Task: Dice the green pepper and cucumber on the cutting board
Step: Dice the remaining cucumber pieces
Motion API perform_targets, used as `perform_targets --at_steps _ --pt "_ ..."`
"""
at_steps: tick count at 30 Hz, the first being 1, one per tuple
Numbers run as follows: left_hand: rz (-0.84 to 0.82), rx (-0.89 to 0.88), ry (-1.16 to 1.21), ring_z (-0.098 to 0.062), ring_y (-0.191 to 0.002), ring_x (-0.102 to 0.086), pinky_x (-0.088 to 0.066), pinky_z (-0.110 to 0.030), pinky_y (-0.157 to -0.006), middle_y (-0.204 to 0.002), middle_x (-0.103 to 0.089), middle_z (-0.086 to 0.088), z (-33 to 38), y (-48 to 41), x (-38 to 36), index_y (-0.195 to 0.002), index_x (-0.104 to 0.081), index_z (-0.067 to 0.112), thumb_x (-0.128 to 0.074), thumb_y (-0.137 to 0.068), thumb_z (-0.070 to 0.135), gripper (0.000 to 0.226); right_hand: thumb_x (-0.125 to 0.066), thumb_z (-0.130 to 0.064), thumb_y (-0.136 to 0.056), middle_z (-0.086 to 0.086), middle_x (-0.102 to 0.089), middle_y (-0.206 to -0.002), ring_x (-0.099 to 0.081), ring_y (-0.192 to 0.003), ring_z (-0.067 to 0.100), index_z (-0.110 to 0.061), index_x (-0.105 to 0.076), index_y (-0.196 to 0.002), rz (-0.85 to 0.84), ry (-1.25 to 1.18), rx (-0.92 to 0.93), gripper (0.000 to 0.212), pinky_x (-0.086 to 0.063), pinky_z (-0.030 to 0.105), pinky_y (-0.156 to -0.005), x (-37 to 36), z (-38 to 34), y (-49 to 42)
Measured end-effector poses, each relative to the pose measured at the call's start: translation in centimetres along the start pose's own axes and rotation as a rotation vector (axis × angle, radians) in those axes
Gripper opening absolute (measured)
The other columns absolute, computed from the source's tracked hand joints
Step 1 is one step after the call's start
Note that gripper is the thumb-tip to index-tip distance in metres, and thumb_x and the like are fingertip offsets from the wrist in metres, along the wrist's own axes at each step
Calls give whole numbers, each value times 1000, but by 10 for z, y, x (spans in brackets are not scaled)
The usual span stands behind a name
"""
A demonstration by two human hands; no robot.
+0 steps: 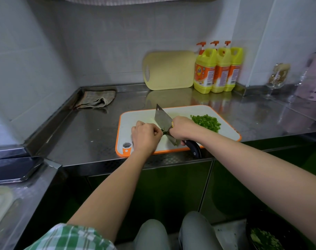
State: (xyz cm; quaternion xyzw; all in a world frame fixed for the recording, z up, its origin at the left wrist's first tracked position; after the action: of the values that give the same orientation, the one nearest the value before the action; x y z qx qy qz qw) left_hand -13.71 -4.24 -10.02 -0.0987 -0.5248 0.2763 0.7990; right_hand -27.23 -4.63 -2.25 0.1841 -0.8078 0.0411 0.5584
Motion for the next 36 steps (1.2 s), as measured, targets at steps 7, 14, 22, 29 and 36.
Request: perform_targets --at_steps 7,14,22,29,36 --pt "6 16 1 -21 -98 -46 -26 -29 -73 -89 -66 2 -1 0 0 -75 -72 30 -65 -85 40 15 -42 -8 -96 10 -57 -66 -57 -41 20 -5 -50 -83 75 -58 15 15 -40 22 -39 6 6 4" --pt "12 7 12 -21 -96 -47 -26 -28 -73 -91 -66 2 -2 0 -1 -77 -71 31 -66 -85 40 14 -46 -1 -89 1 -50 -30 -51 -29 11 -4 -56 -79 -20 90 0 14 -42 20 -40 6 -2 5" --pt "-13 22 21 -22 -97 -47 -25 -28 -72 -94 -65 2 -4 0 -2 -81 -74 33 -68 -83 46 14 -45 -8 -93 10 -59 -63 -55 -36 18 -5 -53 -87 125 -63 7 11 -42 22 -40 -3 3 1" --pt "-7 -19 43 -21 -98 -46 -27 -30 -74 -89 -67 0 1 3 3 -85 -76 27 -68 -87 38 14 -43 -4 -93 9 -58 -55 -57 -40 18 -3 -54 -87 10 22 17 12 -42 22 -41 8 -1 11" --pt "4 -31 35 -20 -97 -46 -26 -28 -73 -90 -67 1 2 5 5 -87 -76 26 -67 -87 39 15 -43 -4 -95 11 -57 -59 -58 -45 20 0 -54 -92 8 -27 -19 12 -46 24 -44 -1 -2 5"
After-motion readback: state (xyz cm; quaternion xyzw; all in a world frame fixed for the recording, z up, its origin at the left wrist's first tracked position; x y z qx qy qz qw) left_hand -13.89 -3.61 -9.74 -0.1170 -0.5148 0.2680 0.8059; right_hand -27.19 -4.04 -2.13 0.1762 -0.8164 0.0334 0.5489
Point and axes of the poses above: each hand's wrist, its own y-axis away from the middle knuckle, its own x-axis out of the back of the hand, z = x × y, the point moved 1 cm from there along -y, towards the middle knuckle
